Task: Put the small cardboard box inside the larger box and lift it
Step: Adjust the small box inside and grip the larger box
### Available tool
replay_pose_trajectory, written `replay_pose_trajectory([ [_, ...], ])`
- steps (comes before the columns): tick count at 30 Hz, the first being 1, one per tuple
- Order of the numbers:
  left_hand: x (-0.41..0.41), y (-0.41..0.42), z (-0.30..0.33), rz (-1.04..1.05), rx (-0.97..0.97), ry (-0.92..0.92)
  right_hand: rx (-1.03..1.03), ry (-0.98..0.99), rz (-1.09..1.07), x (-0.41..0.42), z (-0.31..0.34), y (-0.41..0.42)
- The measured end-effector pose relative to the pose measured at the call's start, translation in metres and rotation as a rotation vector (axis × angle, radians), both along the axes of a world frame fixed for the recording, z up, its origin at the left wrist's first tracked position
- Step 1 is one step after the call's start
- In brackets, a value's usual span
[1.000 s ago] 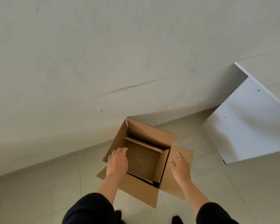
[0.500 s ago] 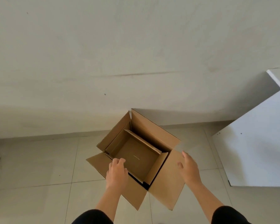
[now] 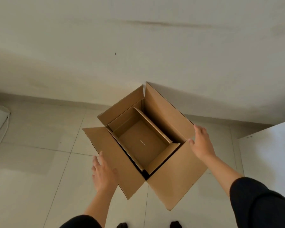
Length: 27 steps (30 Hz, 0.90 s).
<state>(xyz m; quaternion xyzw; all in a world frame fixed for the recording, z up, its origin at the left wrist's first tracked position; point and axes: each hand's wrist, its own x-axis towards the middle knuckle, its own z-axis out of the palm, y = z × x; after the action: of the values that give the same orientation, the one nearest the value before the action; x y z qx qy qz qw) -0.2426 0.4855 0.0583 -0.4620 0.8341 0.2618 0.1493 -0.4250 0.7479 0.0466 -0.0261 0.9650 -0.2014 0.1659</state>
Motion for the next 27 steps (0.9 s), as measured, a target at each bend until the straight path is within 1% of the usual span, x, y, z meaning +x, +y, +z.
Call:
replay_pose_trajectory([
  [4, 0.011, 0.014, -0.025, 0.247, 0.148, 0.097, 0.032, -0.002, 0.038, -0.024, -0.023, 0.003],
  [6, 0.016, 0.019, -0.036, 0.327, 0.197, 0.090, 0.044, -0.028, 0.034, -0.035, -0.033, 0.003],
  [8, 0.018, 0.022, -0.045, 0.353, 0.232, 0.067, 0.060, -0.031, 0.056, -0.047, -0.040, 0.002],
  [11, 0.020, 0.026, -0.057, 0.358, 0.260, 0.061, 0.107, 0.037, 0.090, -0.059, -0.053, 0.003],
  [13, 0.022, 0.029, -0.062, 0.375, 0.241, 0.072, 0.124, 0.081, 0.098, -0.064, -0.062, 0.008],
  [15, 0.025, 0.031, -0.066, 0.377, 0.195, 0.070, 0.104, 0.059, 0.066, -0.069, -0.065, 0.017],
  [18, 0.025, 0.034, -0.068, 0.359, 0.140, 0.078, 0.144, 0.033, 0.109, -0.075, -0.065, 0.042],
  [21, 0.025, 0.039, -0.068, 0.306, 0.097, 0.064, 0.121, -0.062, 0.114, -0.070, -0.065, 0.081],
  [24, 0.027, 0.049, -0.067, 0.222, 0.068, 0.013, 0.107, -0.160, 0.031, -0.048, -0.068, 0.130],
  [27, 0.031, 0.064, -0.070, 0.127, 0.100, -0.032, 0.102, -0.240, -0.142, -0.015, -0.074, 0.182],
])
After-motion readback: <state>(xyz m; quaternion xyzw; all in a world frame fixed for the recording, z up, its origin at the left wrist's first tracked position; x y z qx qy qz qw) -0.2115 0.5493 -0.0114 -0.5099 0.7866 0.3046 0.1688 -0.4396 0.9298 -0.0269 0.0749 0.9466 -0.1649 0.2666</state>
